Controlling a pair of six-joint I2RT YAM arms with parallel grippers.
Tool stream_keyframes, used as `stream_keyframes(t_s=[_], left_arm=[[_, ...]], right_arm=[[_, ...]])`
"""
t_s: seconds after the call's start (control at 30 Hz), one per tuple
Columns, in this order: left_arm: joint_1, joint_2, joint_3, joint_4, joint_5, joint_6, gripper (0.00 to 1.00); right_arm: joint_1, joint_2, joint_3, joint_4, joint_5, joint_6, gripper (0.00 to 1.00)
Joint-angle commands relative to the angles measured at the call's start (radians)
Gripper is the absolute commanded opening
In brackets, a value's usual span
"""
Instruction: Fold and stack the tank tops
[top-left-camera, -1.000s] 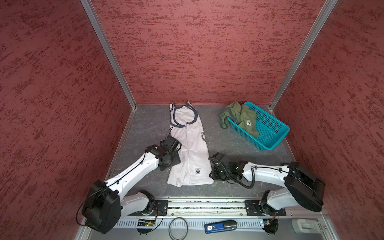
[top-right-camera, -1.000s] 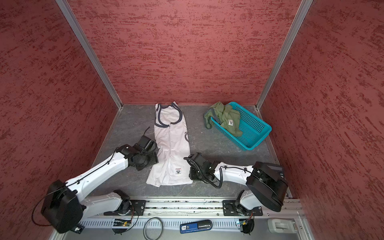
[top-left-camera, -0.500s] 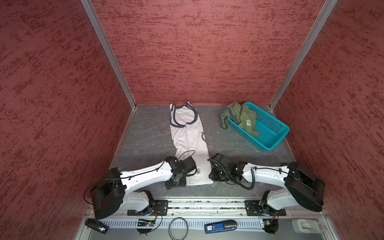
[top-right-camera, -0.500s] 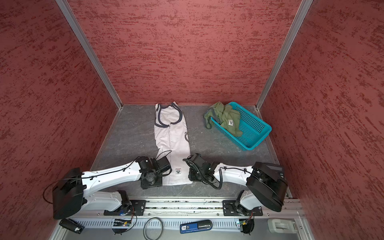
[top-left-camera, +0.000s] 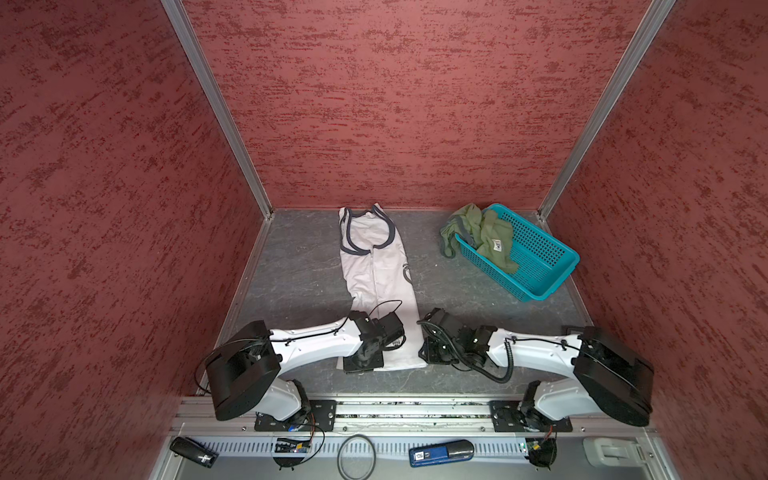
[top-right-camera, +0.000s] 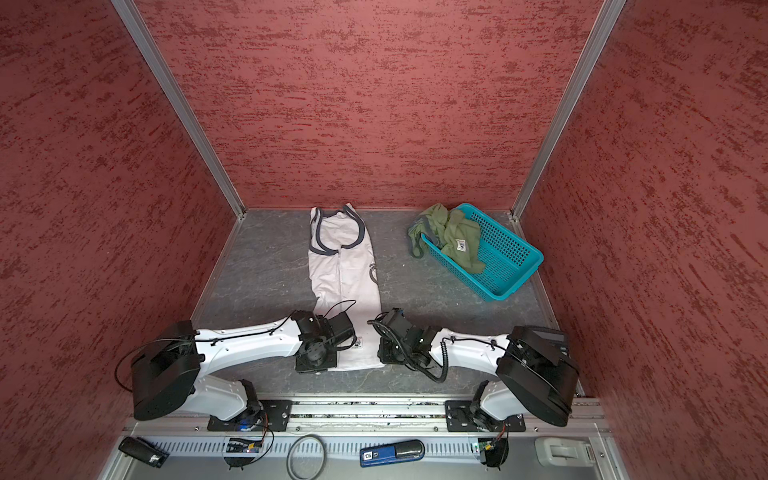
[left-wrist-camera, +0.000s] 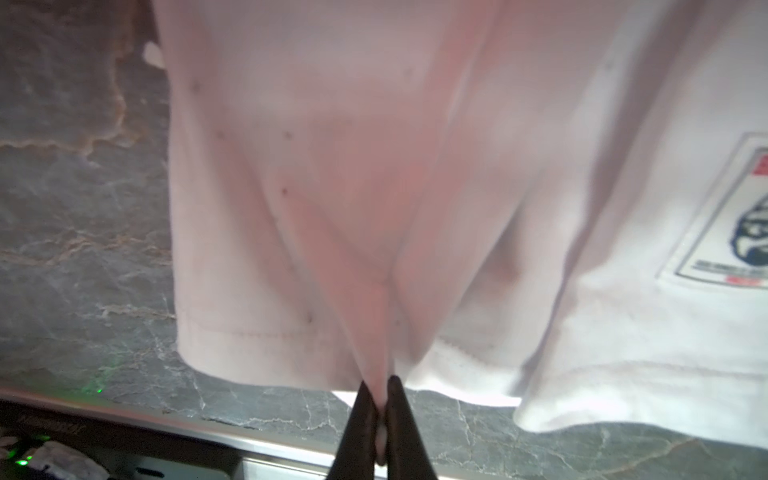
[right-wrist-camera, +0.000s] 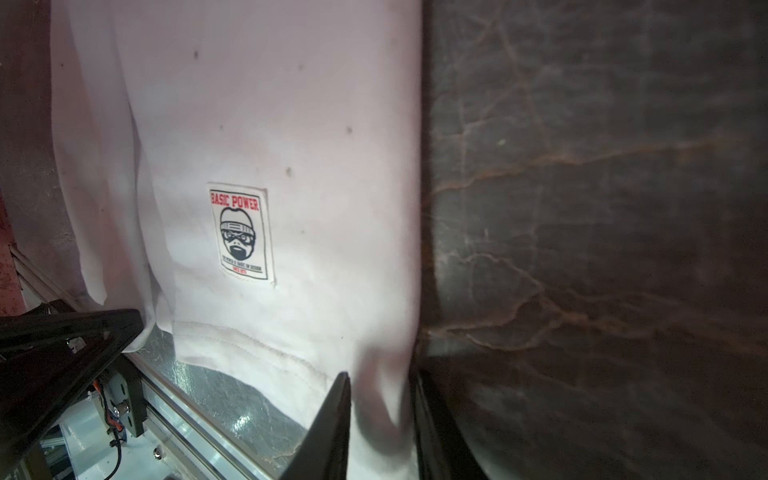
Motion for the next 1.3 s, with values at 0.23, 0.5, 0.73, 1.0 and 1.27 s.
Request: stream_keyframes(t_s=[0.23,0.5,0.73,1.0,1.27], left_arm=[[-0.114,0.113,0.205,-0.080,-0.030,-0.020,0.12],[-0.137,0.085,0.194,-0.004,-0.004,0.001,0.54],[-0.138,-0.169,0.082,-0.049,-0.095,-0.090,0.70],[-0.008,-0.491,-0.141,-0.130,-0.083,-0.194,0.73],[0.068,-0.552,-0.290,-0.039,0.029,-0.187,0.59]], right_arm=[[0.008,0.006,-0.024,-0.024,0.040,0.019,0.29],[0.008,-0.002,-0.020,-0.029,0.040,0.010,0.29],[0.008,-0.003,-0.008,-0.050,0.042,-0.003,0.29],[0.013,-0.002,-0.020,-0.049,0.024,0.002,0.28],[0.023,0.002,-0.021,-0.054,0.024,0.012,0.29]])
